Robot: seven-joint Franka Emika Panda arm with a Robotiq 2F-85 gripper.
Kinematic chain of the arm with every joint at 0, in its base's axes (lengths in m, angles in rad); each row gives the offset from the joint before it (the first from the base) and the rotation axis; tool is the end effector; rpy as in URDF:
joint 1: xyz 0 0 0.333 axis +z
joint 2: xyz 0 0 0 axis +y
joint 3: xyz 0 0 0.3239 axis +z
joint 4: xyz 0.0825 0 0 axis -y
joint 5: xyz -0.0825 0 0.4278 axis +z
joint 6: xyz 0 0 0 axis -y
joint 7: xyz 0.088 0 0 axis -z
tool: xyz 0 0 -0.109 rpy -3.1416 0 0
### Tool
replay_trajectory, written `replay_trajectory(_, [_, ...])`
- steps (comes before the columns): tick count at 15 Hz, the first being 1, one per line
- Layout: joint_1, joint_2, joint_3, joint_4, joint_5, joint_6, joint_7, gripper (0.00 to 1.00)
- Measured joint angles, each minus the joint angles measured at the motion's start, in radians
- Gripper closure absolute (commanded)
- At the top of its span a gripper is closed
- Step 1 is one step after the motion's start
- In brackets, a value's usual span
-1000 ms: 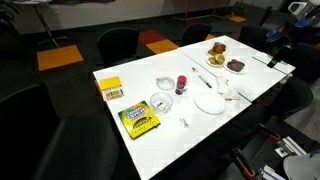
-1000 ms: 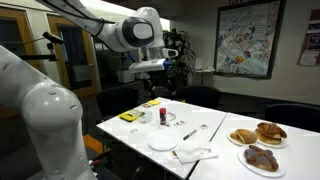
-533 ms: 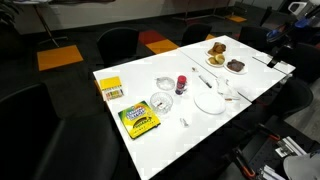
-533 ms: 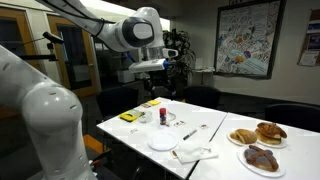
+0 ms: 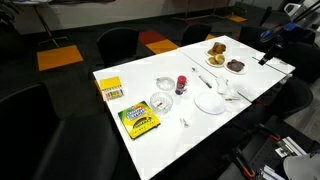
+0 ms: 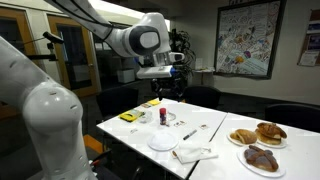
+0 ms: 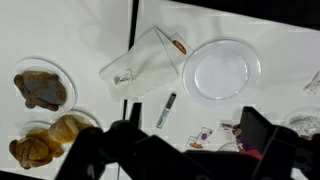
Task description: Put the piece of paper in the glass bowl
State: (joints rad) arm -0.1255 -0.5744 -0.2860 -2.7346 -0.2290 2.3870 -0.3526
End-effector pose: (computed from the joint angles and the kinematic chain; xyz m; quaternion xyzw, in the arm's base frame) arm 0.3753 -0.1559 0.3857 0.9923 0.0591 0.0980 0.0479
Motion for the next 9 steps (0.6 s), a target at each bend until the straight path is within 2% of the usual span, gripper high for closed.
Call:
replay_trajectory(2, [0.034,0.059,-0.023,0.005,0.078,0.052,-0.037,0.00])
replay_trajectory(5, [0.097,0.160,-0.032,0.024,0.188,0.070,-0.064,0.00])
replay_trajectory(9, [0.097,0.298,-0.040,0.075,0.260,0.069,-0.063,0.00])
